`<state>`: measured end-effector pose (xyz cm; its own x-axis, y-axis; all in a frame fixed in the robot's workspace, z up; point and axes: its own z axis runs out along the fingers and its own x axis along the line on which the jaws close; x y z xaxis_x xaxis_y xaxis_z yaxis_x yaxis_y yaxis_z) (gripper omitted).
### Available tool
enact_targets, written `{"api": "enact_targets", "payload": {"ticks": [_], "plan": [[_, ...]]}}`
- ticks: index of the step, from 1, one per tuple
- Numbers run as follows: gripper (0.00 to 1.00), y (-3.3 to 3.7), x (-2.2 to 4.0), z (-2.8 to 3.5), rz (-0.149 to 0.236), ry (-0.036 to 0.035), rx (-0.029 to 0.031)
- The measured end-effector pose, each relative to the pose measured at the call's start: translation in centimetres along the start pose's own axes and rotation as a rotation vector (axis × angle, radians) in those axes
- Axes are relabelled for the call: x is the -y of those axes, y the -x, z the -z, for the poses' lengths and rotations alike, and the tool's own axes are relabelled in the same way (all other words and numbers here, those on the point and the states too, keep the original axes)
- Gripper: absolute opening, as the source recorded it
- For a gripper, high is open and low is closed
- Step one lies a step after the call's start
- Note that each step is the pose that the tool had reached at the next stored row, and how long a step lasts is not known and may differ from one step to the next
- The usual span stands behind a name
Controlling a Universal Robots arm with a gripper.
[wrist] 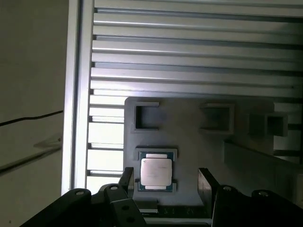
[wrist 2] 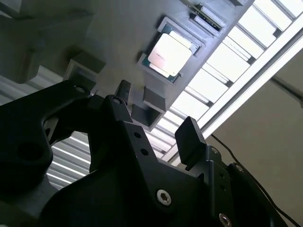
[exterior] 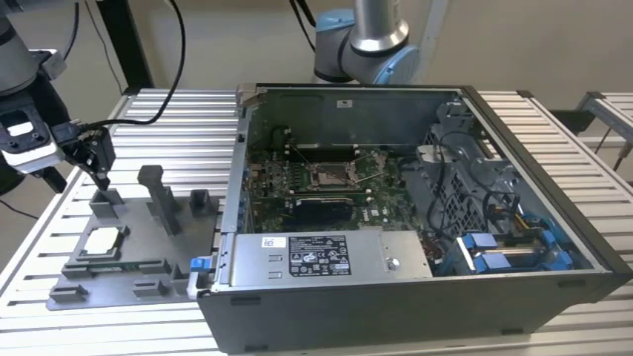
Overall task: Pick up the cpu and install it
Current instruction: 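Pick up the cpu and move it towards the insertion slot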
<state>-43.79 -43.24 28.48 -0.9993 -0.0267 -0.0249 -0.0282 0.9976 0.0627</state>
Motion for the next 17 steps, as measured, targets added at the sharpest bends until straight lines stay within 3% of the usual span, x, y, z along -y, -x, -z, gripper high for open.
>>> {"api": "enact_targets", "payload": {"ticks": [8,17], "plan": [[1.0,-0.02,0.13,-0.21,-0.005,-0.0001,0.0004],[1.0,-0.05,0.67,-1.21,-0.017,-0.0002,0.0015]]}}
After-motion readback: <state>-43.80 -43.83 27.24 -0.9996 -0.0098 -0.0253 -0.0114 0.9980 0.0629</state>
